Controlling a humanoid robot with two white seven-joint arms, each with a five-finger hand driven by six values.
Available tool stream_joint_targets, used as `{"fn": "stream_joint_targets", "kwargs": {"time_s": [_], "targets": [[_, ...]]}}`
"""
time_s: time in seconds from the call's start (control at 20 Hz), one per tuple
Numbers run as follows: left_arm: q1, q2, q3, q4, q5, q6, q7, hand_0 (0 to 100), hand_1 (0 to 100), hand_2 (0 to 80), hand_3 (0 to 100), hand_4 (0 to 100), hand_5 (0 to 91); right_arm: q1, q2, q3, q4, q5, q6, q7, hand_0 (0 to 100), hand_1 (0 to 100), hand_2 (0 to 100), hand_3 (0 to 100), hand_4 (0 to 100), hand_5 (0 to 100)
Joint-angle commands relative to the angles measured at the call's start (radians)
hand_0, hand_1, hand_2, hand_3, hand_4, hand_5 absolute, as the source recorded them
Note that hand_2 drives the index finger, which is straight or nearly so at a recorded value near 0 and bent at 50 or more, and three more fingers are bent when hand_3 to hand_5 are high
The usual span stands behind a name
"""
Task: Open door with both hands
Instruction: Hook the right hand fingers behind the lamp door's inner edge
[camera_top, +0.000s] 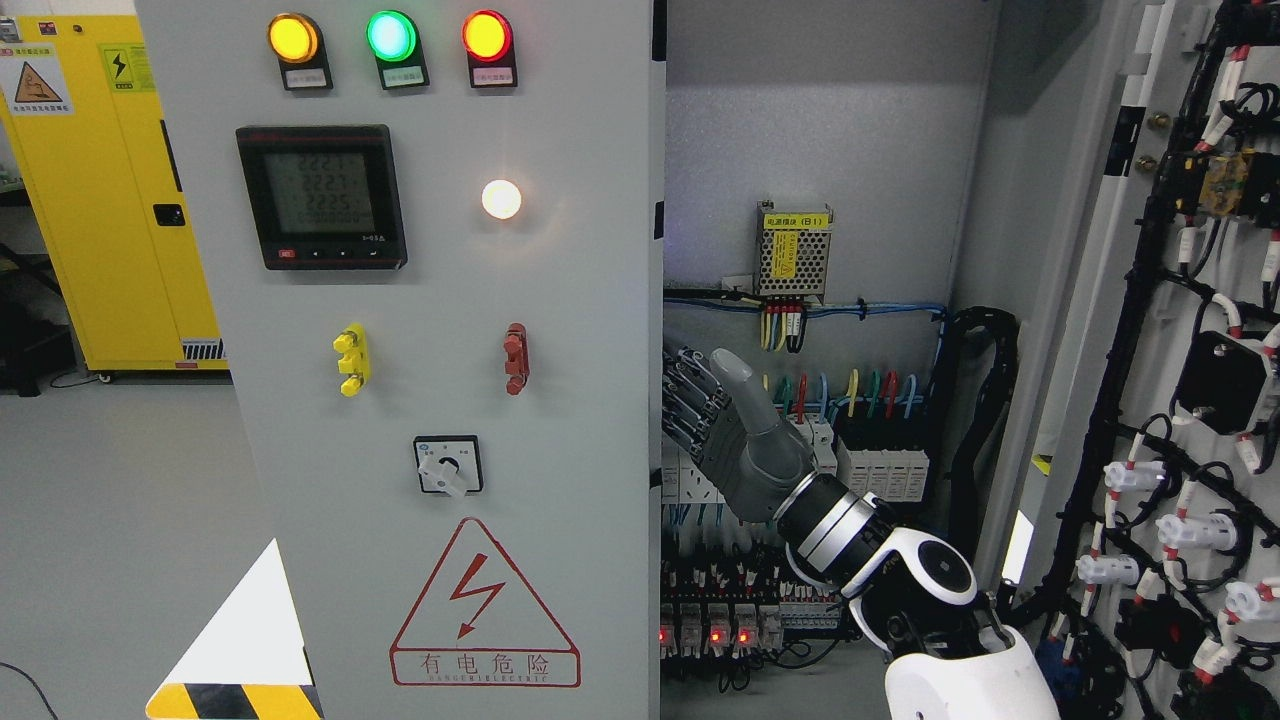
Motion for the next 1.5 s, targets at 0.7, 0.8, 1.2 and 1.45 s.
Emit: {"fn": "stream_joint_targets", "kwargs": {"time_s": [0.7,0.8,1.2,1.45], "targets": [[0.000,0.004,0.000,-0.031,0.002,0.001,0.000,0,0,0.0,0,0,0.0,-0.077,-0.041,-0.020,0.153,-0.003,-0.006,0.158,21,14,0,0,0,0],[0.000,0.004,0.000,-0.031,0.002,0.001,0.000,0,0,0.0,0,0,0.0,-0.078,-0.041,-0.022,0.156,-0.003,-0.004,0.159,21,14,0,0,0,0],[0.000,0.006,0.000,-0.031,0.002,0.001,0.000,0,0,0.0,0,0,0.0,-0.086,-0.041,-0.022,0.156,-0.003,0.000,0.207,21,14,0,0,0,0],[0.000,0.006,0.000,-0.031,0.002,0.001,0.000,0,0,0.0,0,0,0.0,-0.084,-0.041,-0.020,0.149,-0.005,0.005,0.228,21,14,0,0,0,0]]}}
